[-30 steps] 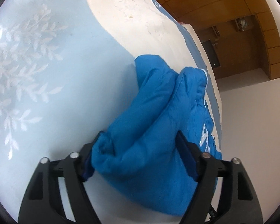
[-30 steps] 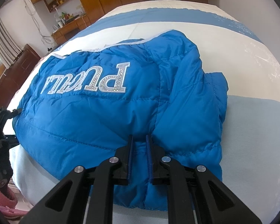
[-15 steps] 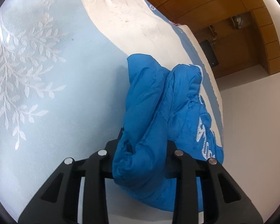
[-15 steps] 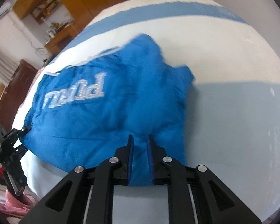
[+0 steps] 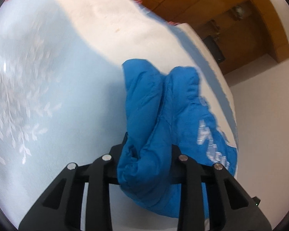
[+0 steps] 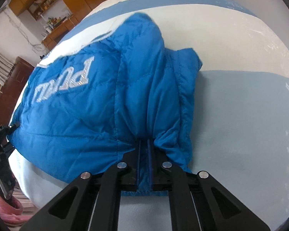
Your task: Fold large clothes
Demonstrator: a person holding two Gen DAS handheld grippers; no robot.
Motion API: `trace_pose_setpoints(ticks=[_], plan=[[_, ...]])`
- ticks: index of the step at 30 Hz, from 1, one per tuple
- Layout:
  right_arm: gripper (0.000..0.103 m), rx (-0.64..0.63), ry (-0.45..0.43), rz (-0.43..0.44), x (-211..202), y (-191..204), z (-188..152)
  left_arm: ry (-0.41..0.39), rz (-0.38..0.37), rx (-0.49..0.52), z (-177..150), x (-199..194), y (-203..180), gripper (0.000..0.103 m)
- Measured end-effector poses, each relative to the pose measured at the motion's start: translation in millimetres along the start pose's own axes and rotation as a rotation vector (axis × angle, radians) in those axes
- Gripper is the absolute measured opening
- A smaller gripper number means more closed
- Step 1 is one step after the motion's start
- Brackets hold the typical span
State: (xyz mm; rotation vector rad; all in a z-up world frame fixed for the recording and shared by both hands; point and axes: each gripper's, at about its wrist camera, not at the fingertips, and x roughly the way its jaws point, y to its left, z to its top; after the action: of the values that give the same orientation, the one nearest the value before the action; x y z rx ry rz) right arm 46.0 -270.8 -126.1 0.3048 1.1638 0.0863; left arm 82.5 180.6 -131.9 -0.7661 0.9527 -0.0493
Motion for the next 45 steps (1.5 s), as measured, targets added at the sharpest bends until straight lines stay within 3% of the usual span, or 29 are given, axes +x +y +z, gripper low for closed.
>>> trace_pose_setpoints(ticks=[3, 13, 20, 25, 36, 45], plan=[[0.019, -0.003, -0.036, 0.011, -21.7, 0.2, 4.8, -0.038, -0.023, 0.101, 3.4, -20.6, -33.4, 0.027], [0.019, -0.029, -0.127, -0.007, -83.6, 3.8, 11.7, -0.076, -0.103, 0.4, -11.9, -48.8, -164.9, 0.027], [0.021, -0.015, -0.151, -0.017, -106.5, 0.7, 10.5, -0.028, -0.165, 0.558, -39.5, -30.5, -241.5, 0.027], [0.021, 0.004, -0.153, -0.021, -112.0, -5.7, 7.6, 0.066, -0.171, 0.657, -67.2, 6.4, -277.6, 0.027], [0.023, 0.036, -0.135, -0.014, -106.5, -21.4, 2.7, 0.248, -0.134, 0.793, -118.9, 88.0, -292.3, 0.027], [0.023, 0.036, -0.119, -0.007, -100.4, -22.9, 3.7, 0.325, -0.134, 0.82, -124.0, 143.6, -280.8, 0.031]])
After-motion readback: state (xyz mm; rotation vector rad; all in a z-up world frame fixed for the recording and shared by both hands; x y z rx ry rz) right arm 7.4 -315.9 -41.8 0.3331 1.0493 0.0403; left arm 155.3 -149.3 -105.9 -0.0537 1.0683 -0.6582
